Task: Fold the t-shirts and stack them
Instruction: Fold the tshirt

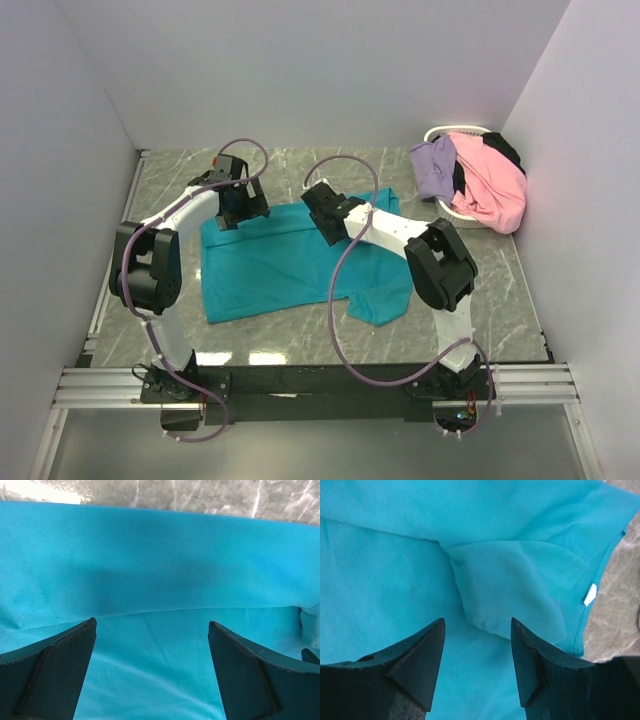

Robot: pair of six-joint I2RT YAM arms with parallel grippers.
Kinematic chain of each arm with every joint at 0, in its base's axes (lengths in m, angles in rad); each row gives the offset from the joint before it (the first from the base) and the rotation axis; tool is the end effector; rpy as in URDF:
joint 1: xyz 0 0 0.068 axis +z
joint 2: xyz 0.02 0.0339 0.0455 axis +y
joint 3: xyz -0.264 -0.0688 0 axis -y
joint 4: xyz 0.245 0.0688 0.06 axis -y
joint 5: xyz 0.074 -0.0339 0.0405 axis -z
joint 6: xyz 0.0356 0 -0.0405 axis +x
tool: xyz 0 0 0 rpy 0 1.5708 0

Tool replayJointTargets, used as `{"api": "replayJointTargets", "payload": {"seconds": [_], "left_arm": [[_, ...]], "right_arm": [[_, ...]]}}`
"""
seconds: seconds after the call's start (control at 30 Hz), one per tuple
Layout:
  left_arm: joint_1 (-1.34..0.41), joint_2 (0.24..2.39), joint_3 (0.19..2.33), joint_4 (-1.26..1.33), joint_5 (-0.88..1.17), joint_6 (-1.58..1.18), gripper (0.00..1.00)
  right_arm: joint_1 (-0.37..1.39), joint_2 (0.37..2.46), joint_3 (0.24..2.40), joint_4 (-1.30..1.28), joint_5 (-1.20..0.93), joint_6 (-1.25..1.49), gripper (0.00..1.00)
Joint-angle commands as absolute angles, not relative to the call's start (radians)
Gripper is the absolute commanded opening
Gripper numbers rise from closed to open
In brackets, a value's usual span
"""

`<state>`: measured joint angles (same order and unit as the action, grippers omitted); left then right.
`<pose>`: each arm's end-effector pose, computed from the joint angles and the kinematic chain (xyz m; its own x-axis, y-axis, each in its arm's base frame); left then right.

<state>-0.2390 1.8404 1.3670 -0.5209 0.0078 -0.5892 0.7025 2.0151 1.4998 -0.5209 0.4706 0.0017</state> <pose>0.3842 -0.0939 0.2178 -0.8110 -0.3743 -0.4495 -0.2524 0.9172 -0.3083 0.3387 0.2656 0.1924 -0.6574 -0.5546 -0.5102 -0.3985 0.8305 -0.3893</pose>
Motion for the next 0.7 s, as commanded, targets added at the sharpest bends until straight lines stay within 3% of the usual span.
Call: {"api": "replayJointTargets", "payload": {"seconds": [0.0, 0.27, 0.37, 0.5, 0.63, 0.67], "left_arm": [[-0.239, 1.821, 1.374, -0.522, -0.025, -0.58, 0.99], [-0.239, 1.824, 1.374, -0.528, -0.037, -0.583, 0.99], [-0.239, 1.828, 1.376, -0.531, -0.037, -0.583, 0.99], [-0.239, 1.829, 1.373, -0.531, -0.04, -0.584, 0.99], [-0.239, 1.83, 1.373, -0.532, -0.043, -0.581, 0.99], [-0.239, 1.832, 1.373, -0.534, -0.044, -0.581, 0.99]], "right_arm": [[0.703, 2.068, 1.549, -0.532, 0.489, -0.002, 0.62], [0.703, 2.094, 1.56, -0.526, 0.485, -0.003, 0.58], [0.701, 2.094, 1.565, -0.528, 0.492, -0.003, 0.51], [0.696, 2.089, 1.569, -0.528, 0.5, -0.011, 0.32], [0.692, 2.098, 1.589, -0.538, 0.52, -0.009, 0.04], [0.689, 2.097, 1.591, -0.538, 0.52, -0.009, 0.01]]}}
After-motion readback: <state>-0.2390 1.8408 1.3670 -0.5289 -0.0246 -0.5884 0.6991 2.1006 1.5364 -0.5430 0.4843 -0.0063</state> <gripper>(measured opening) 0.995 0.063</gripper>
